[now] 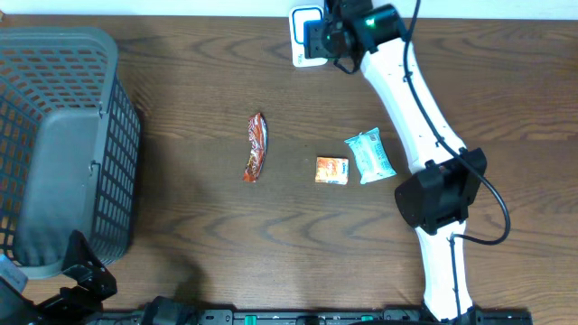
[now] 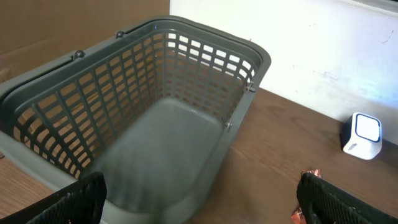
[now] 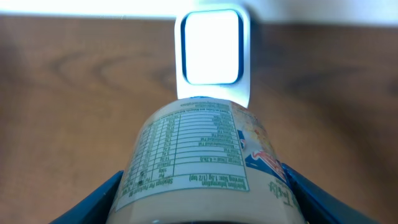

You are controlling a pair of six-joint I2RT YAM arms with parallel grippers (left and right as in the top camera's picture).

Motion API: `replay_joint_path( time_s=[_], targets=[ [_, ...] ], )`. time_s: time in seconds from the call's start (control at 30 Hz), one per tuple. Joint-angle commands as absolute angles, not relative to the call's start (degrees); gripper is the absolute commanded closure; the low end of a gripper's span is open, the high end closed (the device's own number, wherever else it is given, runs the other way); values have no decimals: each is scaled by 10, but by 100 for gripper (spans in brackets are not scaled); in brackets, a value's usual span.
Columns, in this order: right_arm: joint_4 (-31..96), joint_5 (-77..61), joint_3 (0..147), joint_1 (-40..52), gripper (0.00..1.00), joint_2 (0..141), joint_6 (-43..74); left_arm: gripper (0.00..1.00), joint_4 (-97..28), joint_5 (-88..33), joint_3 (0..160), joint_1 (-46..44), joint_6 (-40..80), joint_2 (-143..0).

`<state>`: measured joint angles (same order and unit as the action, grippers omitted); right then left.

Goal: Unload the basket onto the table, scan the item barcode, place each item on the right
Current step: 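Lift the bottle and hold its label up to the white scanner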

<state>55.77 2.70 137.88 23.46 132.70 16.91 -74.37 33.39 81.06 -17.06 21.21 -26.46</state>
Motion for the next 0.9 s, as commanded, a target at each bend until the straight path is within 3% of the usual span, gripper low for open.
replay_joint_path(
  time_s=[0.0,0.27,0.5,0.87],
  targets=[
    [470,78,1324,240,79,1314,156,2,-743,341,814,-170,217,-265],
    [161,105,1193,240,73,1314,117,2,-743,341,814,-170,217,-265],
    [-53,166,1122,237,75,1341,77,2,-743,341,814,-170,217,-265],
    [-164,160,1119,243,82,1423,50,2,-743,341,814,-170,217,-265]
  ],
)
